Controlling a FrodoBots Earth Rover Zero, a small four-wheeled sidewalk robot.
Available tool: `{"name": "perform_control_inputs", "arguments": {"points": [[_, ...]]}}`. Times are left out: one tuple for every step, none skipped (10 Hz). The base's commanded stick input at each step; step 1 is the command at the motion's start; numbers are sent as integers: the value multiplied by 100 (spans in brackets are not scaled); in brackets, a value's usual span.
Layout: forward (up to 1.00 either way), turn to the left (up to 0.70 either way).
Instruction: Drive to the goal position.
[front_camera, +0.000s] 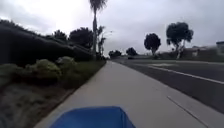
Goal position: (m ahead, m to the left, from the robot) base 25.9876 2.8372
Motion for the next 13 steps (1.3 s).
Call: {"name": "perform_control_inputs", "arguments": {"points": [[100, 0], [100, 0], [100, 0], [100, 0], [100, 0], [100, 0], [100, 0], [100, 0], [100, 0], [100, 0], [100, 0], [100, 0], [100, 0]]}}
